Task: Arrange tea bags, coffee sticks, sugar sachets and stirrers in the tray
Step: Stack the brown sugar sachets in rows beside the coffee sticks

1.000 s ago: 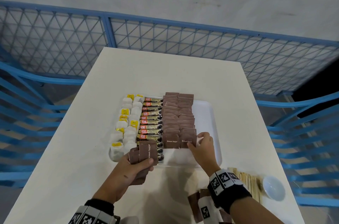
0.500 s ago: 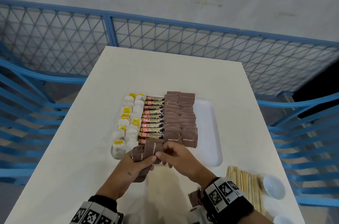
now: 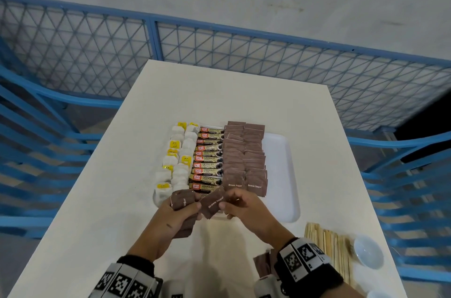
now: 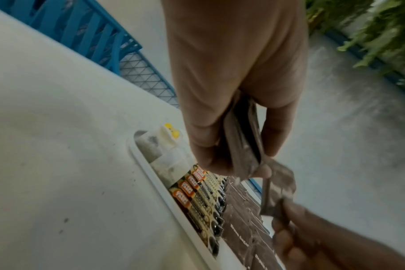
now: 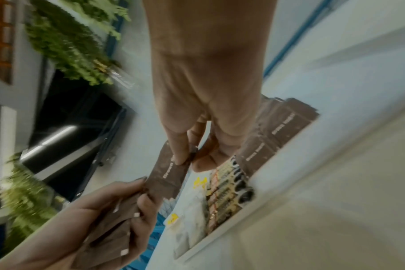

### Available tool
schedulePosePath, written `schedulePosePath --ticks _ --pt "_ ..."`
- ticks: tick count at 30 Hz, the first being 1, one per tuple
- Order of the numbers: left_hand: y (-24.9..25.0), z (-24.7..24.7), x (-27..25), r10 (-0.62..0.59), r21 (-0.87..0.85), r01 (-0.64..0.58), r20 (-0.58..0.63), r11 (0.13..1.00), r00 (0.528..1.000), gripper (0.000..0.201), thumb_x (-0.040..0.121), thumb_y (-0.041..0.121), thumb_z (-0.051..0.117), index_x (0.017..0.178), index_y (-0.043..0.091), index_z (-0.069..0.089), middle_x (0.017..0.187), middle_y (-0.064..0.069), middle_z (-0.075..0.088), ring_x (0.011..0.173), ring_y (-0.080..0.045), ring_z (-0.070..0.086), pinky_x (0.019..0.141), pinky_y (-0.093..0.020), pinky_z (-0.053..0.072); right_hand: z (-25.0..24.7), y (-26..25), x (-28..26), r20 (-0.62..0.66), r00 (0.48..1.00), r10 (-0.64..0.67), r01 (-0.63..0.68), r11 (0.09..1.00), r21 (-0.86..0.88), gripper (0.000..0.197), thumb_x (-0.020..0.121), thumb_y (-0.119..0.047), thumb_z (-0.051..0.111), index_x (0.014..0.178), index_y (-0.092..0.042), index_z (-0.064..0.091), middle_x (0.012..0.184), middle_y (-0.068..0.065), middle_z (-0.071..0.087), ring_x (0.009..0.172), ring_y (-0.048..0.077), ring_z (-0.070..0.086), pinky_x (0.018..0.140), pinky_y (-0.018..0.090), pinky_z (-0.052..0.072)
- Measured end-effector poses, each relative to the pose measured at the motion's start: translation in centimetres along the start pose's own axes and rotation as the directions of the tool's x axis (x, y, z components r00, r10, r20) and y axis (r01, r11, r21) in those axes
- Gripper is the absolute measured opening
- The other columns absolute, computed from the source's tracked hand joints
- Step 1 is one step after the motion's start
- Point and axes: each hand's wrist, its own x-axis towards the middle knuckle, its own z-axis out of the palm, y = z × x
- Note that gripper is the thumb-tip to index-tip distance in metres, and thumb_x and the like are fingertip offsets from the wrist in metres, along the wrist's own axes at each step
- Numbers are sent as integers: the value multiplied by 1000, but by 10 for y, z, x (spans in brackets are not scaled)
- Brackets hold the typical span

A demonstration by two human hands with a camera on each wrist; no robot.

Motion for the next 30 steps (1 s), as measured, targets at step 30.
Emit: schedulePosePath --ticks 30 --pt "1 -3 -6 60 -149 -63 -24 987 998 31 77 -4 68 101 14 62 84 -5 72 70 -13 70 57 -29 53 -11 48 38 -539 839 -72 -202 879 -432 33 79 -19 71 86 -10 40 88 2 47 82 18 45 70 22 34"
